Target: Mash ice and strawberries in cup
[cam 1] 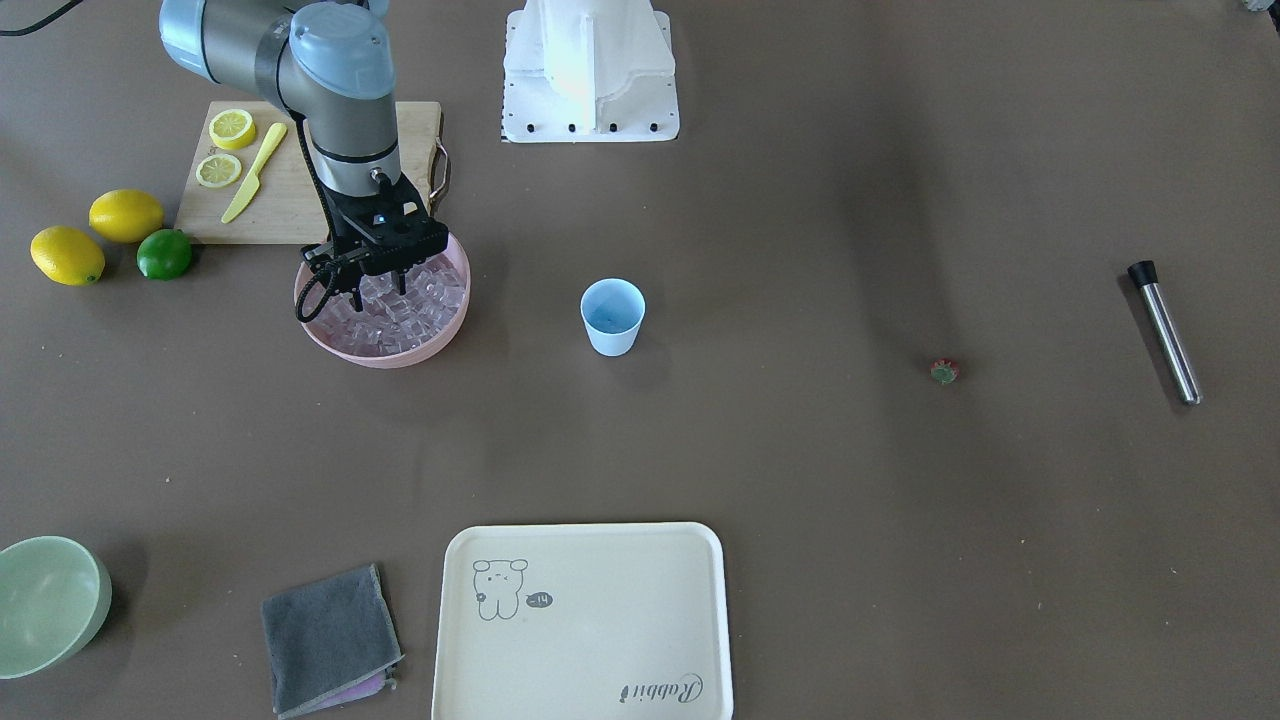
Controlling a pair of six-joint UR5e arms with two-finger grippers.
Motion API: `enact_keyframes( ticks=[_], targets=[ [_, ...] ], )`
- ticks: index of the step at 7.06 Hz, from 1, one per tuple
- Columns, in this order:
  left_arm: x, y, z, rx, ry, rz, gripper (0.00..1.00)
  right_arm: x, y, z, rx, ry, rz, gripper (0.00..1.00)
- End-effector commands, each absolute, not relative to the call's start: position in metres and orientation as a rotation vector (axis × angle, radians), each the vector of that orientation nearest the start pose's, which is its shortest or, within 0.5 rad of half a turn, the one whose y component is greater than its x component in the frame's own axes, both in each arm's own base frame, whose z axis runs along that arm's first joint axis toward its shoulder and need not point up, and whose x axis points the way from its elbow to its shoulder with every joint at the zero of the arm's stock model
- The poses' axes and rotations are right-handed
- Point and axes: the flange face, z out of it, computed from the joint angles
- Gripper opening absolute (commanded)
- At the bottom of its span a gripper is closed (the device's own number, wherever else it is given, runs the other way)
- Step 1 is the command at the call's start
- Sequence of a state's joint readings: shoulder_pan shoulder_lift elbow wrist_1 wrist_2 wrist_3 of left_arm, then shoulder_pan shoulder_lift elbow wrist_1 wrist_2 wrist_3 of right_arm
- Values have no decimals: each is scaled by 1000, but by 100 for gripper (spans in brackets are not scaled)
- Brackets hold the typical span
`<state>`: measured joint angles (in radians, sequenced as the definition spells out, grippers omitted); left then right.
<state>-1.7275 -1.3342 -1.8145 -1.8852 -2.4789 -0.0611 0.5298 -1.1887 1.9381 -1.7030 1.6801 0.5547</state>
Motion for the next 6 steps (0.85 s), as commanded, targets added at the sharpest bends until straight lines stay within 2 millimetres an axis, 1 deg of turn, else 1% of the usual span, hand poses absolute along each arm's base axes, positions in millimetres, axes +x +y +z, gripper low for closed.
enact_keyframes(
  ticks=[1,2,4,5,6],
  targets=[
    [-119,-393,595,359,881,-49,99,-440,-401,320,335,-524,-509,57],
    [-119,-392,596,359,881,-51,99,-437,-404,321,322,-534,-513,57],
    [-120,-391,597,360,881,-54,99,-438,-402,318,310,-556,-520,52],
    [-120,-391,597,359,881,-55,99,-439,-403,320,306,-553,-520,44],
    [-120,-391,597,360,879,-54,99,-439,-403,322,304,-550,-520,44]
  ],
)
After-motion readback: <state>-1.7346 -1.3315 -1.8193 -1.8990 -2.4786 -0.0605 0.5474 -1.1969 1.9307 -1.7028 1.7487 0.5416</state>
